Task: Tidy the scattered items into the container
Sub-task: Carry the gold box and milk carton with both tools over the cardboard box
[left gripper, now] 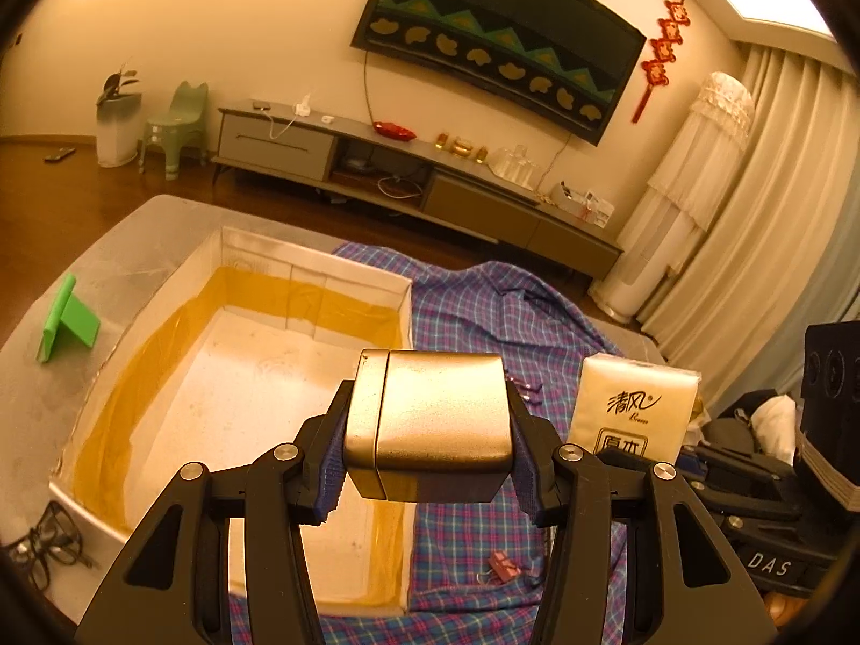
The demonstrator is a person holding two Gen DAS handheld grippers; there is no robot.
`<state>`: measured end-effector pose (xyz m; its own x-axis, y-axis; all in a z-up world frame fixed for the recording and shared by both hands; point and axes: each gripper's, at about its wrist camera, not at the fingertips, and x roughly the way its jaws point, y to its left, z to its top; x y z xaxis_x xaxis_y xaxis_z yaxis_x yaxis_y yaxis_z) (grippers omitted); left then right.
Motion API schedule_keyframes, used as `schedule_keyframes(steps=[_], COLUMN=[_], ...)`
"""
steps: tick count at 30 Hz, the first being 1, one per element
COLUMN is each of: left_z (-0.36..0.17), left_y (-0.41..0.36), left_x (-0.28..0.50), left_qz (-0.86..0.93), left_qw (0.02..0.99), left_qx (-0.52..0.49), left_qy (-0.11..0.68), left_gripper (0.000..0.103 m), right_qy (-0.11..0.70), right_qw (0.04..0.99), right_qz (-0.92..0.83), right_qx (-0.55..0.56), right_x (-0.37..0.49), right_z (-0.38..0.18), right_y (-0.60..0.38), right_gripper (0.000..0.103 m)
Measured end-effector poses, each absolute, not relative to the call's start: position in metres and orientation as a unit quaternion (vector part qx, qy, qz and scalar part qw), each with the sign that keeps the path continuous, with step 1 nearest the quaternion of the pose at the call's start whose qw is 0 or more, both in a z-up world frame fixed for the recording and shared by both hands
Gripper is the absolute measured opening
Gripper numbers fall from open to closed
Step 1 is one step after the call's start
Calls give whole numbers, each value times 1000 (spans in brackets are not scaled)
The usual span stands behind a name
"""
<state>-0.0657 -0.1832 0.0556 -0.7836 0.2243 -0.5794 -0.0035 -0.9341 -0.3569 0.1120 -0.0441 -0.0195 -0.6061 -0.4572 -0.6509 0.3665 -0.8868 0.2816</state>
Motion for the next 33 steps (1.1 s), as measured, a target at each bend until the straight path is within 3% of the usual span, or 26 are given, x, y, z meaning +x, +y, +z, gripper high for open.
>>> schedule_keyframes(steps=[9,33], left_z=[52,3], left_y=[-183,-274], left_x=[-111,-178], left_qz=[925,896], left_qw=[84,9], left_qx=[-346,-393], left_qy=[-135,-207], left_gripper=[53,53], right_qy=[-55,32], right_qw=[222,261], right_qz=[-887,-865], right_qx=[401,427], right_x=[80,-8], right_z=[-21,-28], right_y=[-50,-133], right_gripper=[24,24])
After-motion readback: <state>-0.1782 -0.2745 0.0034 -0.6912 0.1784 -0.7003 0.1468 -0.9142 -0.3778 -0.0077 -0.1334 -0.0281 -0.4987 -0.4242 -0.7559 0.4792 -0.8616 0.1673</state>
